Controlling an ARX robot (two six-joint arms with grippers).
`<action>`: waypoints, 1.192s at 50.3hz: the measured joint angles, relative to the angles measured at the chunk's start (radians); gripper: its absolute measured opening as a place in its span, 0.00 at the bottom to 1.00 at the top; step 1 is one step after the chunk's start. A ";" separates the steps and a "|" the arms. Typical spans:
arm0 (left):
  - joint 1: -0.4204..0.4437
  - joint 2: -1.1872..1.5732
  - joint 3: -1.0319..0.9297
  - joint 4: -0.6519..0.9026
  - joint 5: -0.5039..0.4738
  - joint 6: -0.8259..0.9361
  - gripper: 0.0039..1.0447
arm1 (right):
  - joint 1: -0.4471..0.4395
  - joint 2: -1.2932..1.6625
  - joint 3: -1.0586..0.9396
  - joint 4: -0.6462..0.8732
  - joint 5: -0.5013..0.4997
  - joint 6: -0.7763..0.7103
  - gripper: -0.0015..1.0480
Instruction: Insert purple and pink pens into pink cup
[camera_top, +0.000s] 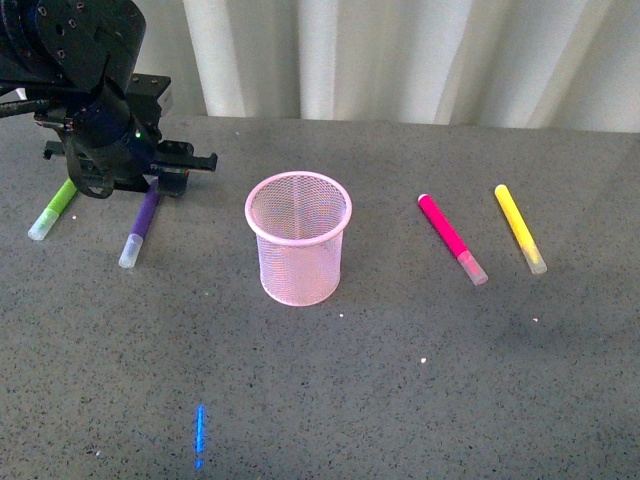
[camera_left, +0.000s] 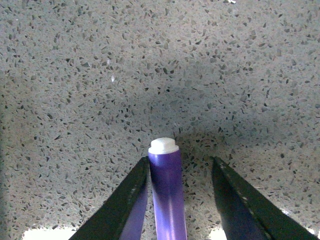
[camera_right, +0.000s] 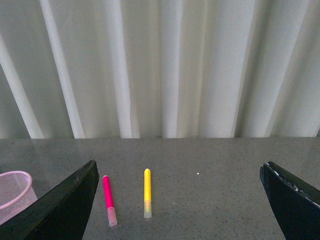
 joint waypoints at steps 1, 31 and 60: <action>-0.001 0.000 0.000 0.000 0.000 -0.002 0.36 | 0.000 0.000 0.000 0.000 0.000 0.000 0.93; -0.011 -0.233 -0.187 0.307 0.099 -0.210 0.12 | 0.000 0.000 0.000 0.000 0.000 0.000 0.93; -0.283 -0.708 -0.863 1.210 -0.036 -0.493 0.12 | 0.000 0.000 0.000 0.000 0.000 0.000 0.93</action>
